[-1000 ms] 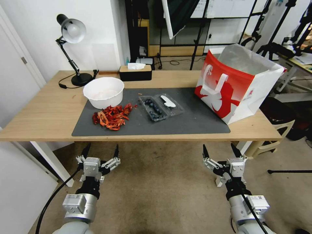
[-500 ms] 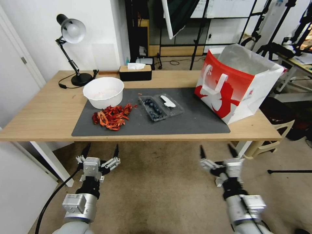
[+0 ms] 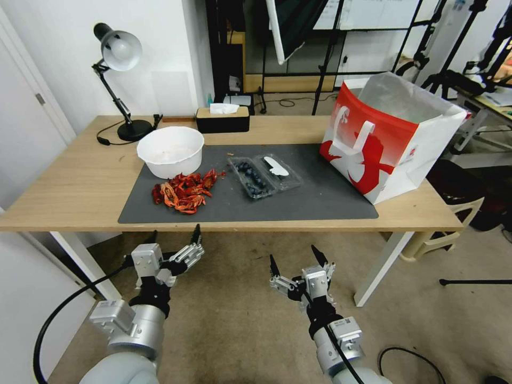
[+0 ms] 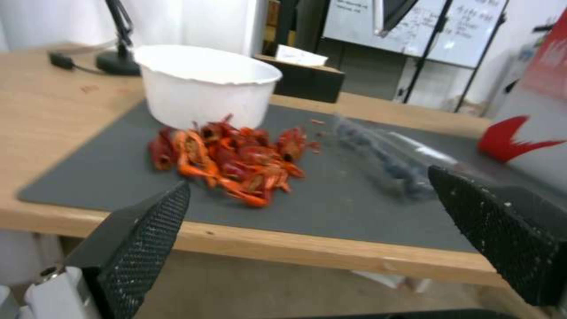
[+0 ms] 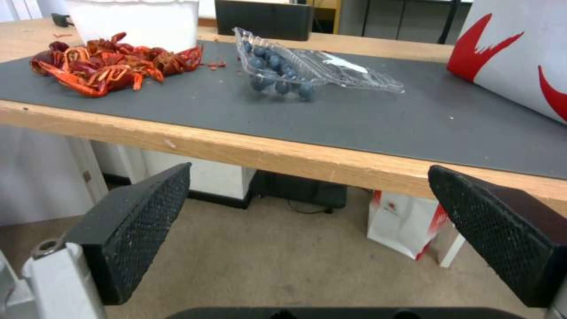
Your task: Close the takeout container lid, then place the container into the takeout bag.
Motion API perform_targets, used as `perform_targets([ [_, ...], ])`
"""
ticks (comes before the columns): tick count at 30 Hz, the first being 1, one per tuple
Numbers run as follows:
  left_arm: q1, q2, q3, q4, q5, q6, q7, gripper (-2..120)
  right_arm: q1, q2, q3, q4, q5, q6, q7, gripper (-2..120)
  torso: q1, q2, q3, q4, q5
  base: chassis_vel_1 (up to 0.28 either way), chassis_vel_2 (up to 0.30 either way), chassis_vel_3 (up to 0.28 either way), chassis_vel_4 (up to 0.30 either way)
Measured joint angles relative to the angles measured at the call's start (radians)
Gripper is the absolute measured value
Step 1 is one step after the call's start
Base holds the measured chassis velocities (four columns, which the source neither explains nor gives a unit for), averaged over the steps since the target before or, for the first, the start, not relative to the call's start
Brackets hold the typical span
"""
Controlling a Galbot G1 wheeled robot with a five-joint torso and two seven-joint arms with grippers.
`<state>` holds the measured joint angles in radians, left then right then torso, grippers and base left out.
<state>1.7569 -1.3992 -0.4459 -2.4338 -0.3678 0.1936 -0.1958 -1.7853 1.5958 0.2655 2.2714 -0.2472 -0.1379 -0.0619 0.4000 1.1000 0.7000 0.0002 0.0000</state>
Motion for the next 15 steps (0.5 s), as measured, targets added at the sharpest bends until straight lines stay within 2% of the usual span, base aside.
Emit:
perform_targets([
  [3,-0.001,0.010,0.007,-0.003,-0.033,0.007,0.002,100,0.000,0.000,0.004,0.000,0.001,0.002,0.001,100,0.000,0.000,0.000,-0.0003,-0.0002,0.000,0.000,0.000,0.000],
  [15,-0.004,0.011,0.001,0.025,-0.032,-0.008,0.028,100,0.001,-0.005,0.019,0.008,0.009,0.002,0.004,100,0.000,0.000,0.000,-0.0003,-0.0001,0.000,0.000,0.000,0.000],
])
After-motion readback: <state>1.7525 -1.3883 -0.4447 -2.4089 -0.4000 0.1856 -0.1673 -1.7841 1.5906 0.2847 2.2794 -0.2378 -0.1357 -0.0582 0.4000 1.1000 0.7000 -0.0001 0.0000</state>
